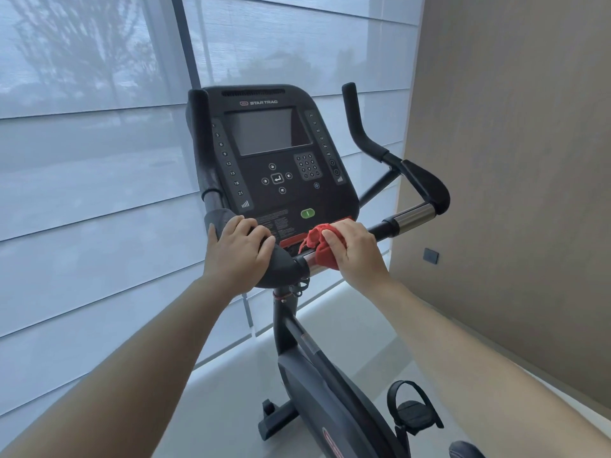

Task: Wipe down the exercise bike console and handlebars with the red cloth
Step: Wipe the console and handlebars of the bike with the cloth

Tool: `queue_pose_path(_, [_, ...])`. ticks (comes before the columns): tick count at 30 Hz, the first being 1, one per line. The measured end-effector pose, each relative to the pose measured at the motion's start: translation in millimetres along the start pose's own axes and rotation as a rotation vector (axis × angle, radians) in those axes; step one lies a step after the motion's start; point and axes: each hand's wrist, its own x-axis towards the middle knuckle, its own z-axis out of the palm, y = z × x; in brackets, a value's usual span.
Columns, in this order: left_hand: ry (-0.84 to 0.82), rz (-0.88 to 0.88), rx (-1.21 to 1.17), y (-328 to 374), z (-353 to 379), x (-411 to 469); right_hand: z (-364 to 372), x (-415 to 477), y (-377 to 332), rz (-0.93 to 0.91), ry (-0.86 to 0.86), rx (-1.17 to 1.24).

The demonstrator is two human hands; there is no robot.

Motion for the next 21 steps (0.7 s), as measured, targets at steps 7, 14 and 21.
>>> queue_pose_path(7, [0.069, -0.046, -0.114, 31, 1, 12, -52, 13, 43, 0.189, 0.149, 0.062])
queue_pose_path(14, [0.067, 0.02, -0.089, 49, 9, 34, -99, 54, 90, 0.174, 0.253, -0.096])
queue_pose_path(21, [0.061, -0.037, -0.106, 43, 14, 41, -67, 59, 123, 0.201, -0.032, -0.255])
